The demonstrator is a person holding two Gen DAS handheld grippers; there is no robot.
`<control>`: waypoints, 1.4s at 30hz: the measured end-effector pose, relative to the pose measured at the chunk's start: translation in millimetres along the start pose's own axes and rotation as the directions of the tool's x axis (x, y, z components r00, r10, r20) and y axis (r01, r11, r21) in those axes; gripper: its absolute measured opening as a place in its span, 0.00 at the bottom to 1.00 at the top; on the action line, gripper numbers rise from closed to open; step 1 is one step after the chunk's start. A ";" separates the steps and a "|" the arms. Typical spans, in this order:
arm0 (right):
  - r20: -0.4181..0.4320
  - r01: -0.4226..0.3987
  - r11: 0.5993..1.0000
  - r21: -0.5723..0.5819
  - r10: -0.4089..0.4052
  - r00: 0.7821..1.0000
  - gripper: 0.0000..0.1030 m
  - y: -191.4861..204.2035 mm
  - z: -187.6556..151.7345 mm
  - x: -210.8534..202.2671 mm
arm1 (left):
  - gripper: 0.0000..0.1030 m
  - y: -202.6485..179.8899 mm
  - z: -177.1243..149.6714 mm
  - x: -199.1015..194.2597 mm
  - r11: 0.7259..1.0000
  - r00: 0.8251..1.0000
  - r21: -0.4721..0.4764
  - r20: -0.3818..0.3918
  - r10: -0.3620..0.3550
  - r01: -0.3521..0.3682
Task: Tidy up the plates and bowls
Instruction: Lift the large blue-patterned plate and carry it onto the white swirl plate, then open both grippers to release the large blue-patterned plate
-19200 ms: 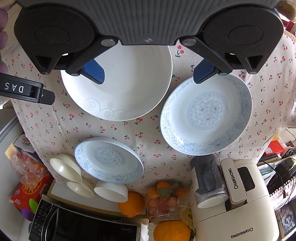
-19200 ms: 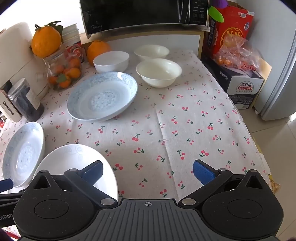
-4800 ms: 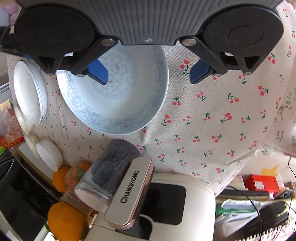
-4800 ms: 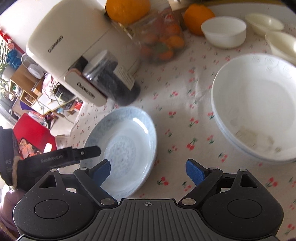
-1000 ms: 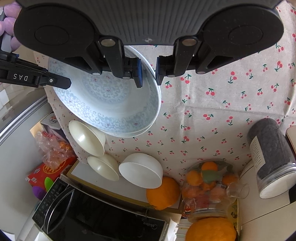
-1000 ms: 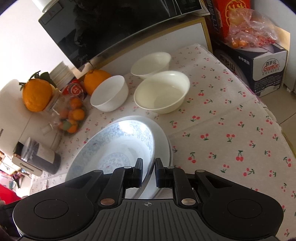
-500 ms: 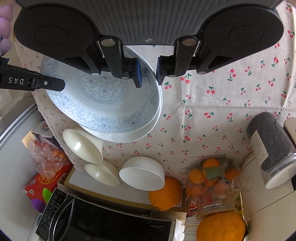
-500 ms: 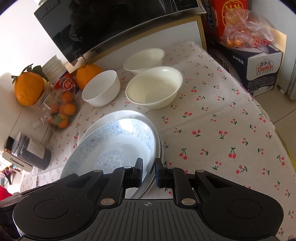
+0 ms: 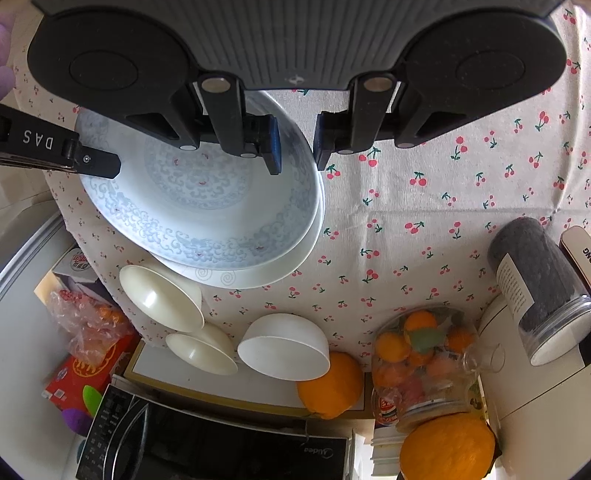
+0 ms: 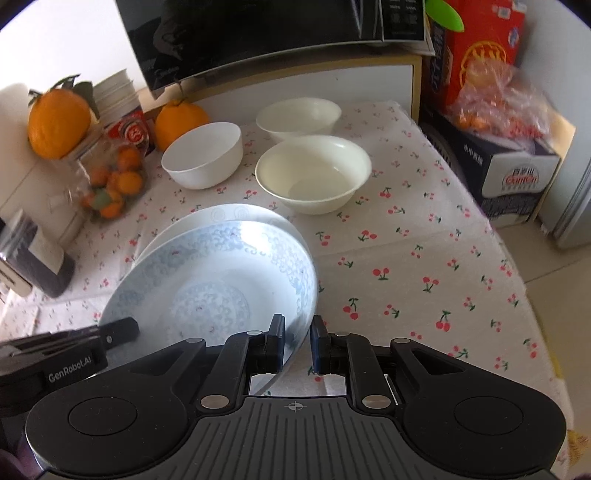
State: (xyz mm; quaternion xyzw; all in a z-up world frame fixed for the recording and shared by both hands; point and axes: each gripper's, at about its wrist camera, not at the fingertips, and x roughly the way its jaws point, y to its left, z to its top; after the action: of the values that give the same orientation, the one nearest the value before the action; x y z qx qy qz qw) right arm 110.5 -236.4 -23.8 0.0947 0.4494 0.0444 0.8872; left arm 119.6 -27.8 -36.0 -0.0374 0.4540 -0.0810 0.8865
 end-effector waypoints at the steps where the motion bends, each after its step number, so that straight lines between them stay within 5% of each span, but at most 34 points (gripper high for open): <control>1: 0.000 0.002 1.000 -0.003 -0.002 1.000 0.15 -0.2 0.4 0.5 | 0.16 -0.6 0.0 0.2 1.000 1.000 0.002 0.000 0.003 -0.003; 29: 0.051 -0.003 0.998 -0.056 0.006 0.999 0.17 8.6 4.0 -10.2 | 0.17 -5.3 -1.4 1.7 0.999 0.999 -0.016 0.009 0.035 -0.035; 42: 0.023 -0.031 1.000 0.005 0.031 0.999 0.22 -4.3 6.3 -5.7 | 0.34 -3.8 -0.5 1.6 0.999 1.000 -0.045 -0.001 0.003 -0.003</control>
State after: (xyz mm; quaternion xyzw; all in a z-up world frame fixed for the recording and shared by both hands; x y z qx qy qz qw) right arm 112.2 -242.3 -16.6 0.1044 0.4379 0.0558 0.8912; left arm 119.7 -31.8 -37.0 -0.0566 0.4563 -0.0694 0.8853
